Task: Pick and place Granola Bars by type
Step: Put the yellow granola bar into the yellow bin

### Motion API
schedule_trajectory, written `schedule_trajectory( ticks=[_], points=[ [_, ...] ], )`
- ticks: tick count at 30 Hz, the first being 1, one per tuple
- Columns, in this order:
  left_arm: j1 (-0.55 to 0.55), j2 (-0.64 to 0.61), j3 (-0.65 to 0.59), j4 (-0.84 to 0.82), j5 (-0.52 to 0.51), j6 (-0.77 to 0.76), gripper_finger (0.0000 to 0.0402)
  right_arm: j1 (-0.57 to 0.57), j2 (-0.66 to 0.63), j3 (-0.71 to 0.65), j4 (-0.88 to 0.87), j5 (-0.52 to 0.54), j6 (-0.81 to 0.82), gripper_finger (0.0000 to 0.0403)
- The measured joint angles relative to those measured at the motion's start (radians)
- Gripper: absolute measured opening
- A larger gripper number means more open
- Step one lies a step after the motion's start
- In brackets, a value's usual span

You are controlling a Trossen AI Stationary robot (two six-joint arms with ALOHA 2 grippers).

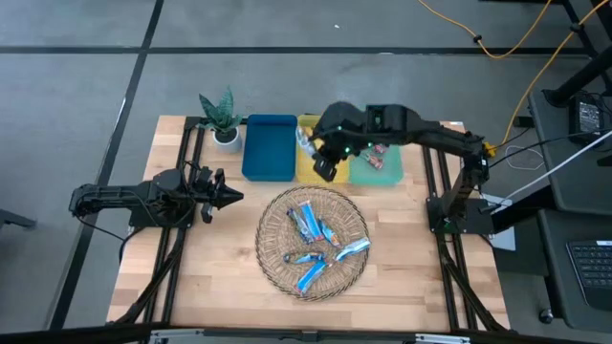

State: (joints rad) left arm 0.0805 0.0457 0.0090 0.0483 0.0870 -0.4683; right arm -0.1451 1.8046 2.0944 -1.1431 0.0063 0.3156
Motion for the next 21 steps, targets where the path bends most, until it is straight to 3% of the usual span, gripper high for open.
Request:
schedule_trajectory(
  ticks=[11, 17, 21],
  points=[
    [0.0, 0.0, 0.0, 0.0, 0.0, 0.0, 0.0031, -0.243, 0.0, -0.001, -0.011, -0.083, -0.195, 0.0022],
    [0.0, 0.0, 0.0, 0.0, 0.0, 0.0, 0.0031, -0.38, 0.004, -0.001, -0.011, -0.138, -0.311, 0.0039],
    [0.0, 0.0, 0.0, 0.0, 0.0, 0.0, 0.0031, -0.456, 0.022, -0.006, -0.011, -0.14, -0.375, 0.0026]
  ],
)
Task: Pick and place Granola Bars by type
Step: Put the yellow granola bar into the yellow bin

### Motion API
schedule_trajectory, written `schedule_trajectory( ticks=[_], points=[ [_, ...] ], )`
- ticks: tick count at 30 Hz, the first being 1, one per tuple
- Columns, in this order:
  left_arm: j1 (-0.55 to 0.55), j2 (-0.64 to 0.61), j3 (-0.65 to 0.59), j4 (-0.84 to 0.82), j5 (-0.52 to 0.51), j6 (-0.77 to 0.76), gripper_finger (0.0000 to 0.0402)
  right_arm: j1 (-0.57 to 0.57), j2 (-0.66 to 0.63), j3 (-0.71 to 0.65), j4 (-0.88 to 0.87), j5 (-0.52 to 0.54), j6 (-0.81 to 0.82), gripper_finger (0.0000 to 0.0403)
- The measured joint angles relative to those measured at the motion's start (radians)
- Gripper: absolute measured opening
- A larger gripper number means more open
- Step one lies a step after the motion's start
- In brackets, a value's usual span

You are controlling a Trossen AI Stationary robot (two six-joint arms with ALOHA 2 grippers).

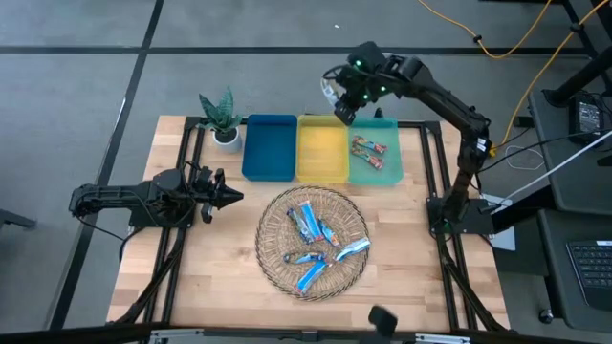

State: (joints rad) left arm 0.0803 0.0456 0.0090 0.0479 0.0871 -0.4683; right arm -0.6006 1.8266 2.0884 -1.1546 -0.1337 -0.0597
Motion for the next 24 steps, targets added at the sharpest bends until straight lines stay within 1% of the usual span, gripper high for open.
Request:
schedule_trajectory(
  ticks=[5, 10, 13, 16, 18, 21, 24],
  points=[
    [0.0, 0.0, 0.0, 0.0, 0.0, 0.0, 0.0031, -0.058, 0.057, -0.002, -0.001, 0.0, -0.079, 0.0021],
    [0.0, 0.0, 0.0, 0.0, 0.0, 0.0, 0.0031, -0.08, 0.132, -0.002, 0.0, 0.0, -0.116, 0.0046],
    [0.0, 0.0, 0.0, 0.0, 0.0, 0.0, 0.0031, -0.084, 0.182, -0.002, 0.001, -0.001, -0.15, 0.0045],
    [0.0, 0.0, 0.0, 0.0, 0.0, 0.0, 0.0031, -0.084, 0.231, -0.002, 0.003, -0.002, -0.159, 0.0027],
    [0.0, 0.0, 0.0, 0.0, 0.0, 0.0, 0.0031, -0.083, 0.265, -0.002, 0.004, -0.023, -0.162, 0.0021],
    [0.0, 0.0, 0.0, 0.0, 0.0, 0.0, 0.0031, -0.077, 0.309, -0.002, 0.013, -0.072, -0.162, 0.0021],
    [0.0, 0.0, 0.0, 0.0, 0.0, 0.0, 0.0031, -0.061, 0.349, -0.002, 0.014, -0.074, -0.16, 0.0038]
  ],
)
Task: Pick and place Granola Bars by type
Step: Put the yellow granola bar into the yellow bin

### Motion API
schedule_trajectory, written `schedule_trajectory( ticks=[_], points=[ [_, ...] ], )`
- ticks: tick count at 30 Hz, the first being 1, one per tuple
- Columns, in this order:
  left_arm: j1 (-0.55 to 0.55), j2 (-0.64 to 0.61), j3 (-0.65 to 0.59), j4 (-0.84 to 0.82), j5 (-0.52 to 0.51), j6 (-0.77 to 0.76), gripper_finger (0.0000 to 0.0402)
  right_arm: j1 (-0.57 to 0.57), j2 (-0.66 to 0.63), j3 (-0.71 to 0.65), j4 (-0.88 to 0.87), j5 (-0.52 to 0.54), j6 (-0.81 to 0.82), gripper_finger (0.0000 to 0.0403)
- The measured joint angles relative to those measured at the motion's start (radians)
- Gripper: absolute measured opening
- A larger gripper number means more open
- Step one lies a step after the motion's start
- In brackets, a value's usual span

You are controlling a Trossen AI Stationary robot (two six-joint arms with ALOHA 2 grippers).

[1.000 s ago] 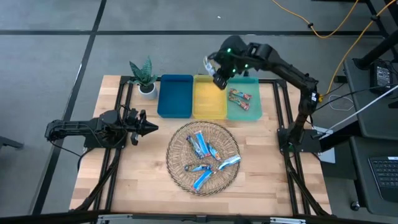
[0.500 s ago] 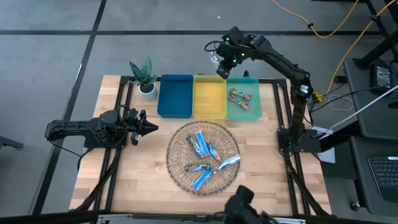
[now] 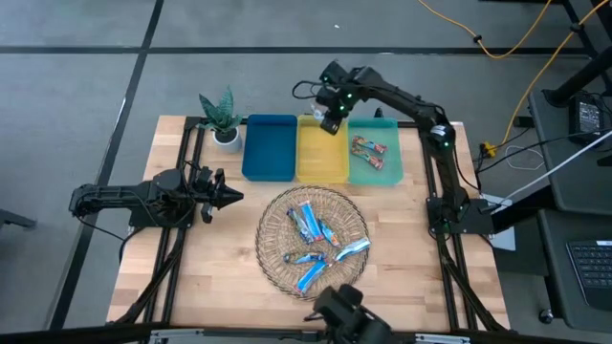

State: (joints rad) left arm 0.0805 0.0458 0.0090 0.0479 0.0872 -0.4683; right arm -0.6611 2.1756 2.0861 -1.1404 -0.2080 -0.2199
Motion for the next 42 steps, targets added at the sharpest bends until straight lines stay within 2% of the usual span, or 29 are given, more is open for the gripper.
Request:
schedule_trajectory(
  ticks=[4, 9, 14, 20, 33, 42],
  points=[
    [0.0, 0.0, 0.0, 0.0, 0.0, 0.0, 0.0031, 0.026, 0.046, 0.0, 0.0, 0.001, 0.0, 0.0051],
    [0.0, 0.0, 0.0, 0.0, 0.0, 0.0, 0.0031, 0.046, 0.091, 0.0, 0.021, 0.003, -0.024, 0.0023],
    [0.0, 0.0, 0.0, 0.0, 0.0, 0.0, 0.0031, 0.044, 0.118, 0.0, 0.044, 0.004, -0.028, 0.0022],
    [0.0, 0.0, 0.0, 0.0, 0.0, 0.0, 0.0031, 0.041, 0.141, 0.0, 0.054, 0.005, -0.022, 0.0057],
    [0.0, 0.0, 0.0, 0.0, 0.0, 0.0, 0.0031, 0.015, 0.147, 0.0, 0.043, -0.002, 0.01, 0.007],
    [0.0, 0.0, 0.0, 0.0, 0.0, 0.0, 0.0031, 0.017, 0.146, 0.0, -0.032, -0.004, 0.048, 0.0139]
  ],
)
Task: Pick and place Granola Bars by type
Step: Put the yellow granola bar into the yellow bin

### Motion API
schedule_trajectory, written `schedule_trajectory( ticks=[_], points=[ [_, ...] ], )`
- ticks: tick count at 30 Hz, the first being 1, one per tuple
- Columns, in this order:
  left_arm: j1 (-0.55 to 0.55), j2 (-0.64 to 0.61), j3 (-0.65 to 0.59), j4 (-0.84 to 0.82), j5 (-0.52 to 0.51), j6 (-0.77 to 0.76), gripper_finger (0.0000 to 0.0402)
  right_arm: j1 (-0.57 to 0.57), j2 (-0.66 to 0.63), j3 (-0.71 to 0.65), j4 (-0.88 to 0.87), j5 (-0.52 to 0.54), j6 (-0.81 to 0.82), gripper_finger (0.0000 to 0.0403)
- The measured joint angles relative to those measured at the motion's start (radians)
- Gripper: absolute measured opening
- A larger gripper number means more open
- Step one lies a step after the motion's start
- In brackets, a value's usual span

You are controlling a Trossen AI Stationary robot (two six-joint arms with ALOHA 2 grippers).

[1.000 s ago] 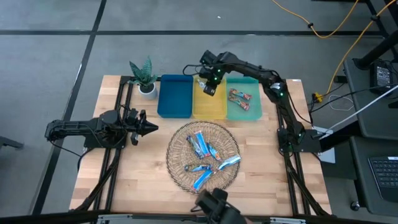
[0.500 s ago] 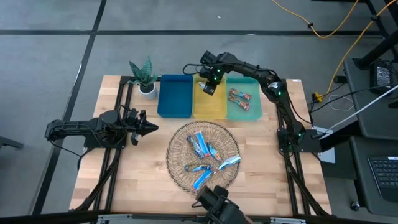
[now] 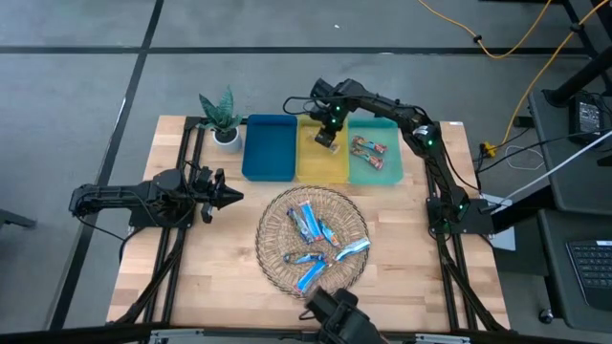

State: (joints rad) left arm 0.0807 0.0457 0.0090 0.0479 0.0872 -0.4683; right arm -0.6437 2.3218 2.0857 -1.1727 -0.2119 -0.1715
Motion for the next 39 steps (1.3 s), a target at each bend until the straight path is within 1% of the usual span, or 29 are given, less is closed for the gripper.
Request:
schedule_trajectory(
  ticks=[3, 5, 12, 17, 20, 24, 30, 39],
  points=[
    [0.0, 0.0, 0.0, 0.0, 0.0, 0.0, 0.0031, 0.006, -0.014, 0.0, -0.028, 0.0, 0.014, 0.0157],
    [0.0, 0.0, 0.0, 0.0, 0.0, 0.0, 0.0031, 0.014, -0.04, 0.0, -0.038, 0.009, 0.022, 0.0161],
    [0.0, 0.0, 0.0, 0.0, 0.0, 0.0, 0.0031, 0.08, -0.166, 0.0, -0.04, 0.079, 0.066, 0.0155],
    [0.0, 0.0, 0.0, 0.0, 0.0, 0.0, 0.0031, 0.149, -0.26, 0.0, -0.058, 0.123, 0.112, 0.0153],
    [0.0, 0.0, 0.0, 0.0, 0.0, 0.0, 0.0031, 0.197, -0.311, 0.0, -0.058, 0.125, 0.138, 0.0153],
    [0.0, 0.0, 0.0, 0.0, 0.0, 0.0, 0.0031, 0.272, -0.368, 0.0, -0.076, 0.143, 0.188, 0.0153],
    [0.0, 0.0, 0.0, 0.0, 0.0, 0.0, 0.0031, 0.405, -0.441, 0.0, -0.127, 0.24, 0.293, 0.0153],
    [0.0, 0.0, 0.0, 0.0, 0.0, 0.0, 0.0031, 0.64, -0.509, 0.0, -0.189, 0.341, 0.47, 0.0153]
  ],
)
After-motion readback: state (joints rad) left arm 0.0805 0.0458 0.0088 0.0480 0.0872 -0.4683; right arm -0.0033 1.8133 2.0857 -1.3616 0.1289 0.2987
